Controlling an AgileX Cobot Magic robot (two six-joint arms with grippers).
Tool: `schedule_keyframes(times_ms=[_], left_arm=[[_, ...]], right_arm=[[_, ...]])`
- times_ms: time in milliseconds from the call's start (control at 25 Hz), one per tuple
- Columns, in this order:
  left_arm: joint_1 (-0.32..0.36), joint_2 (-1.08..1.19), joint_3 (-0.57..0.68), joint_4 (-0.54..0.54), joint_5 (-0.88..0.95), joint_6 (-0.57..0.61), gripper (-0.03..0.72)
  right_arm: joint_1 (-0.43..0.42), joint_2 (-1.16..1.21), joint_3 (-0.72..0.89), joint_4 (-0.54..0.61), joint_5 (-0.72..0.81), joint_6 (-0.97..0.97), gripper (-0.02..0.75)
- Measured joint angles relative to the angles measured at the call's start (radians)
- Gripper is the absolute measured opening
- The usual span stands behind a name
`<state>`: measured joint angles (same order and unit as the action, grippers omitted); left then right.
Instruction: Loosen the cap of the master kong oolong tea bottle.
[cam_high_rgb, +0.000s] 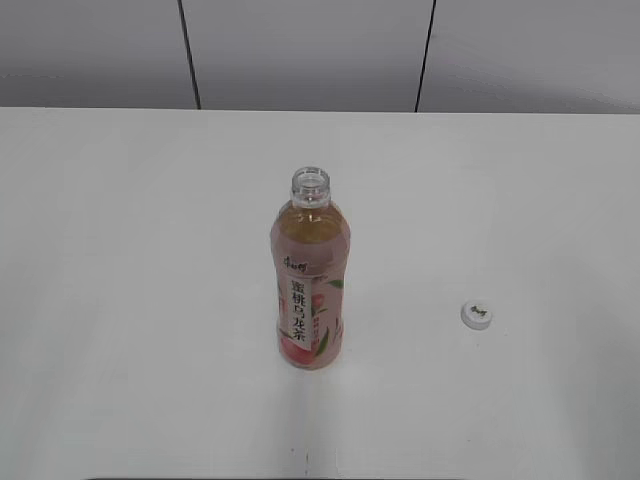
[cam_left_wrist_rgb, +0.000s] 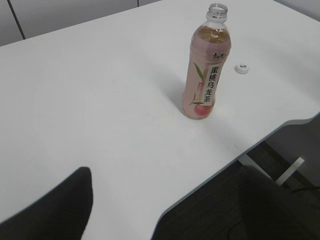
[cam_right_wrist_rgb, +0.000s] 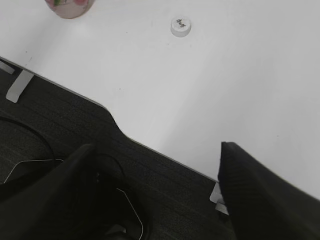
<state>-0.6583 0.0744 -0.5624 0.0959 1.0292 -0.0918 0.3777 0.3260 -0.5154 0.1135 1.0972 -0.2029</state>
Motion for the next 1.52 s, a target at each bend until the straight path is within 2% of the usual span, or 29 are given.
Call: schedule_keyframes(times_ms=[600, 720, 920, 1080, 1240, 1520], left_arm=[[0.008, 0.000, 0.000, 0.000, -0.003, 0.000, 0.499], [0.096, 0.000, 0.000, 0.000, -0.003, 0.001, 0.486], [0.366, 0.000, 0.000, 0.000, -0.003, 0.002, 0.474], [0.537, -0.009, 0.000, 0.000, -0.003, 0.003, 0.468], [0.616, -0.058, 0.001, 0.000, -0.003, 0.003, 0.460], [0.623, -0.080, 0.001, 0.000, -0.003, 0.003, 0.447]], right_arm=[[-0.011, 0.000, 0.000, 0.001, 0.000, 0.001, 0.572], [-0.088, -0.013, 0.000, 0.001, 0.000, 0.001, 0.572], [-0.277, -0.117, 0.001, 0.001, 0.000, 0.001, 0.572], [-0.336, -0.233, 0.001, 0.001, 0.000, 0.001, 0.572], [-0.337, -0.326, 0.001, 0.001, 0.001, 0.001, 0.572], [-0.337, -0.332, 0.002, -0.003, 0.001, 0.001, 0.572]])
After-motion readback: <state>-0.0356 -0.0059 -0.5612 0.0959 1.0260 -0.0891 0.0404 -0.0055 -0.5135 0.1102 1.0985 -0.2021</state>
